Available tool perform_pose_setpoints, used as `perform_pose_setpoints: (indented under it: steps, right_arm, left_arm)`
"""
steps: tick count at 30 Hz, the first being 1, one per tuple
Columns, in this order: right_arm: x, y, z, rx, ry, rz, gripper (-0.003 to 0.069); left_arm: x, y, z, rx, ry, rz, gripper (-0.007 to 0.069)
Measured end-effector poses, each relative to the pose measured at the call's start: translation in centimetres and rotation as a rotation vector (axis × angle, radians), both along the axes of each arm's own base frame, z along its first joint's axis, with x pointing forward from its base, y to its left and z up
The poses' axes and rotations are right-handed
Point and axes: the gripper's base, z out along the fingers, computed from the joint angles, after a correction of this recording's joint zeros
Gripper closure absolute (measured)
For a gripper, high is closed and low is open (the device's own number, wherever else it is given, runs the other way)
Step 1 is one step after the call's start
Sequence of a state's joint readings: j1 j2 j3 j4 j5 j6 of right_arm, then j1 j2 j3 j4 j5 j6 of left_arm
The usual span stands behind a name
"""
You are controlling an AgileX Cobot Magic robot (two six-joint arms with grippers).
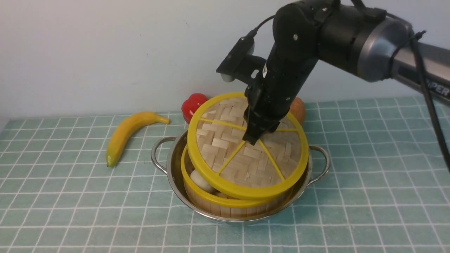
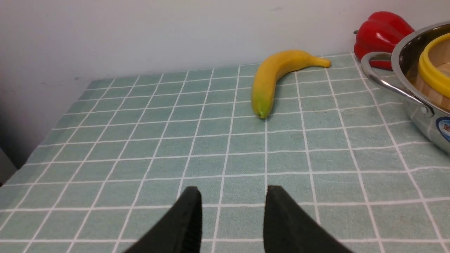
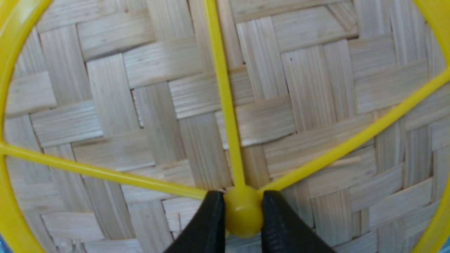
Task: Place the steamer in the pot on the blue tablecloth, and put the lid on the steamer.
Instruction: 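Place the bamboo steamer lid onto the steamer basket in the pot with the right gripper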
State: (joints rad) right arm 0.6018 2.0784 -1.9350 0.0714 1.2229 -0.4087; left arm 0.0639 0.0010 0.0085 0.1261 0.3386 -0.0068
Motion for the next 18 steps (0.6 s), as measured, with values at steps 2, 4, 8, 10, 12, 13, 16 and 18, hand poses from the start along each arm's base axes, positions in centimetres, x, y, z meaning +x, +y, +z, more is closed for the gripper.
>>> perform_pose_setpoints:
  steps: [2, 4, 8, 10, 12, 13, 16, 18]
  right_arm:
    - [0.17, 0.11, -0.25, 0.001, -0.006, 0.007, 0.0512]
    - [0.23, 0.16, -0.33, 0.003, -0.010, 0.010, 0.0512]
    - [0.21, 0.34, -0.37, 0.005, -0.013, 0.016, 0.0512]
    - [0.23, 0.60, -0.66, 0.017, -0.005, 0.018, 0.0512]
    - [0.24, 0.71, -0.68, 0.028, -0.004, 0.019, 0.0512]
    - [0.24, 0.79, -0.70, 0.035, -0.004, 0.023, 0.0512]
    - [0.19, 1.02, -0.70, 0.053, -0.003, 0.044, 0.0512]
    - [0.23, 1.04, -0.68, 0.054, -0.009, 0.050, 0.0512]
  left_arm:
    - [0.00, 0.00, 0.00, 0.000, 0.000, 0.000, 0.0382]
    - [0.00, 0.00, 0.00, 0.000, 0.000, 0.000, 0.0382]
    - [0.00, 0.00, 0.00, 0.000, 0.000, 0.000, 0.0382]
    - [0.00, 0.00, 0.00, 0.000, 0.000, 0.000, 0.0382]
    - [0.00, 0.00, 0.00, 0.000, 0.000, 0.000, 0.0382]
    - [0.00, 0.00, 0.00, 0.000, 0.000, 0.000, 0.0382]
    - [0.00, 0.00, 0.00, 0.000, 0.000, 0.000, 0.0382]
    - [0.00, 0.00, 0.00, 0.000, 0.000, 0.000, 0.0382]
